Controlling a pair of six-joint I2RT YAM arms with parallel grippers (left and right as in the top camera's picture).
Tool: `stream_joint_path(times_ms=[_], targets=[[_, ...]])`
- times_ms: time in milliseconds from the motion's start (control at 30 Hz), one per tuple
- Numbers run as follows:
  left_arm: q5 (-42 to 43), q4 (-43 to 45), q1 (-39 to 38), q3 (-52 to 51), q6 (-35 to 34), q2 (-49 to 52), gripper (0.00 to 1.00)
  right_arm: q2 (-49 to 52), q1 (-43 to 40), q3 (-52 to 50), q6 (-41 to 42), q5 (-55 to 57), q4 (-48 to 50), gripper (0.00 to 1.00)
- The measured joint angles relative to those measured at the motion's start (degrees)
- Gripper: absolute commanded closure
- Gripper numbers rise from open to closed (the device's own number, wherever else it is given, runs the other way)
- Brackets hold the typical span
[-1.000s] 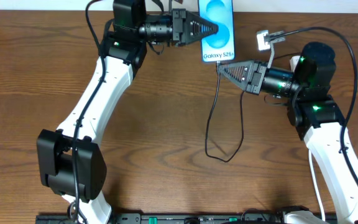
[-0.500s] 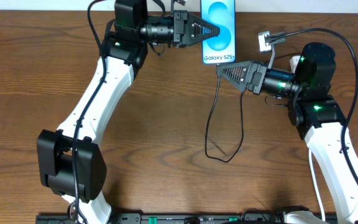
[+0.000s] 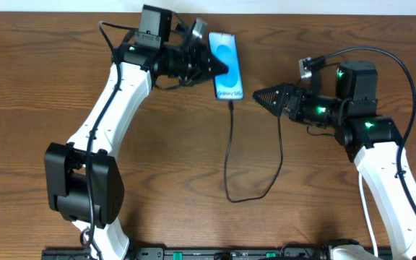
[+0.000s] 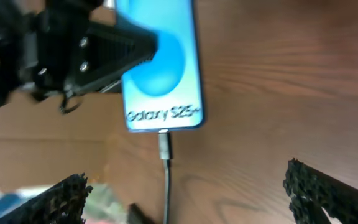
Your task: Plug charger to phone and switch on socket
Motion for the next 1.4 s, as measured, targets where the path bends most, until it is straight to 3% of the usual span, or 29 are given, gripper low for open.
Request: stream_joint_path(times_ms=[167,333,800,1400], targets=[[-7.2,-8.2,-2.3,0.0,7.1,0.3,0.92,0.0,0.0,0.0,-1.0,5.9,-2.6,0.01],[-11.9,-10.5,-5.8,0.0,9.6,3.9,0.93,0.0,0.0,0.0,-1.3,9.2,-3.3,0.01],[-10.4,-10.6,-7.2,0.0,10.6,17.5,0.93,0.0,0.0,0.0,-2.6,12.3,-6.2,0.01],[-12.0,-9.4,-7.3,0.0,11.0,19.5,0.93,0.0,0.0,0.0,-2.8,12.7,-7.6,0.01]])
